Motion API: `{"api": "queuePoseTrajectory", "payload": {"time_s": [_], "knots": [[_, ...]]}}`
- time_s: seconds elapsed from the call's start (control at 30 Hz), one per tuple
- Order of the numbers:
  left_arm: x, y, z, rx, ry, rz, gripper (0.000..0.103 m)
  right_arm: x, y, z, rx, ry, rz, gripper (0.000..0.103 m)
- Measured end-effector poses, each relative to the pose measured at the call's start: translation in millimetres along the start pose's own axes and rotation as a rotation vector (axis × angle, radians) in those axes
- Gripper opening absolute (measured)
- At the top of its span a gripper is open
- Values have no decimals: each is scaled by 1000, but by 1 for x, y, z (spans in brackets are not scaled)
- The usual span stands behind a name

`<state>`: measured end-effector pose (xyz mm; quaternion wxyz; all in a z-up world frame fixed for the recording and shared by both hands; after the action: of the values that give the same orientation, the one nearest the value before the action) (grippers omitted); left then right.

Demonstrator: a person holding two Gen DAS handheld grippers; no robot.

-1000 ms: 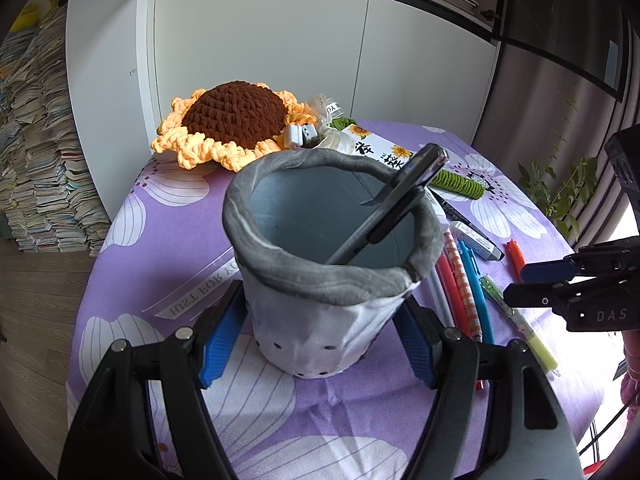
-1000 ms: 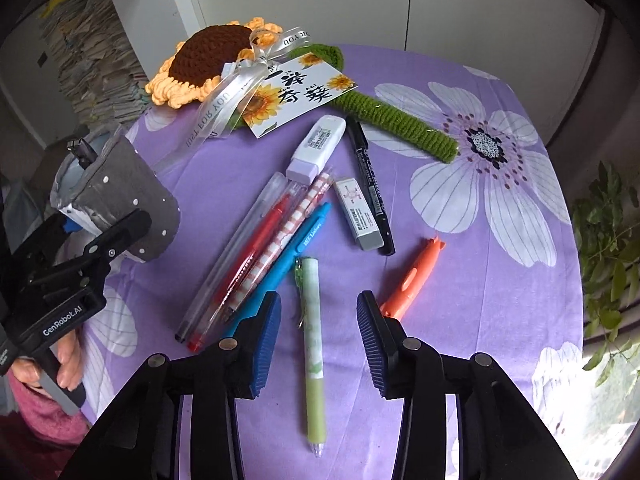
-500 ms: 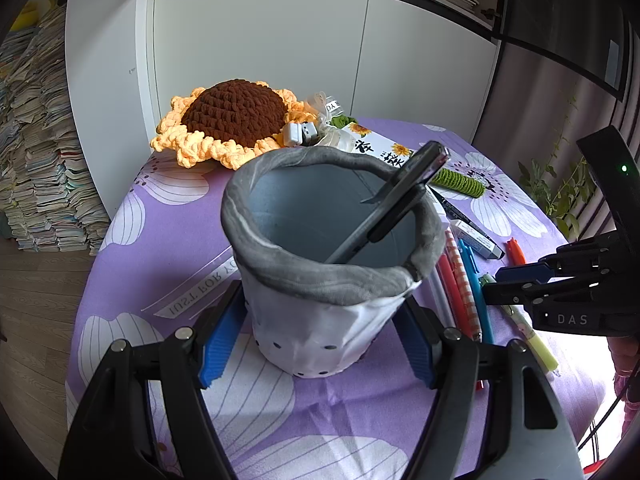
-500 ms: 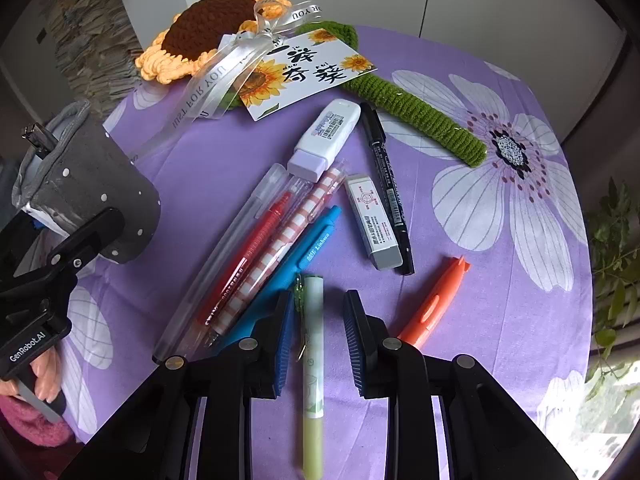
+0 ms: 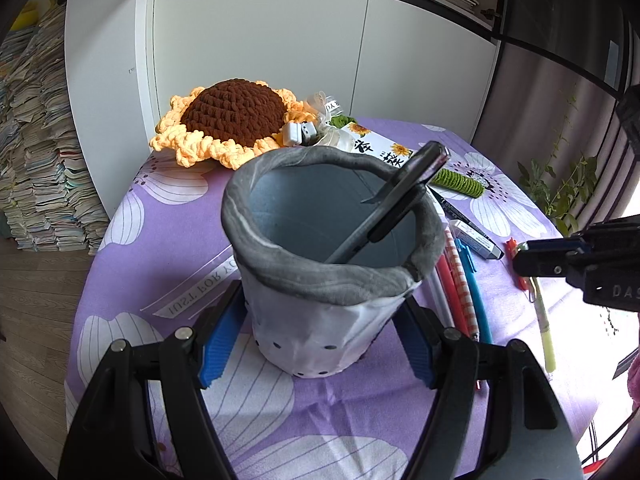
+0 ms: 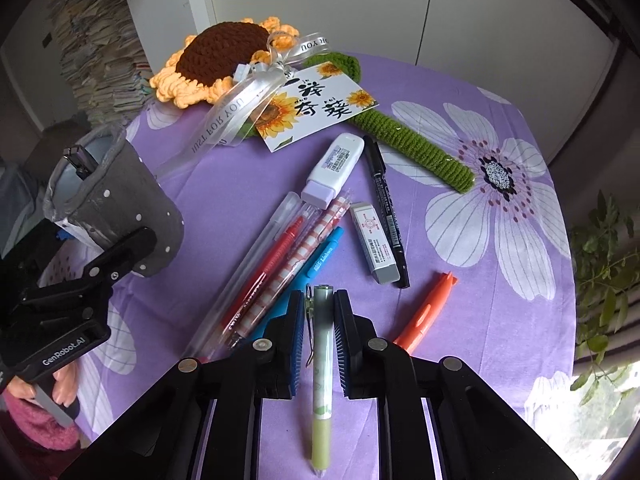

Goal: Organize stationery
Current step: 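Lift the green pen with the right gripper and insert it into the pen holder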

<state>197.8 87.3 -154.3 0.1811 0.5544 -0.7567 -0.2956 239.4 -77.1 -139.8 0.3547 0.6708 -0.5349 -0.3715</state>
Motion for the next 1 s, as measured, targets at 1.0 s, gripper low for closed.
{"api": "queuePoseTrajectory", "payload": {"time_s": [1.0], "knots": [[5,-1,-1,-5,0,12,71,-89,100,-62,297,55,-325,11]]}}
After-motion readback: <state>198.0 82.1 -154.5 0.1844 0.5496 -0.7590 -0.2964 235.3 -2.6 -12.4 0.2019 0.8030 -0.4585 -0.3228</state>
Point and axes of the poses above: each gripper's, at about its wrist camera, not at the fingertips, and y roughly against the way its jaws point, x to its right, z to its underside, the point moved 2 cm from there along -y, roughly the way its jaws point, and after that the axes turned 11 degrees about -y, right-handed, at the moved point
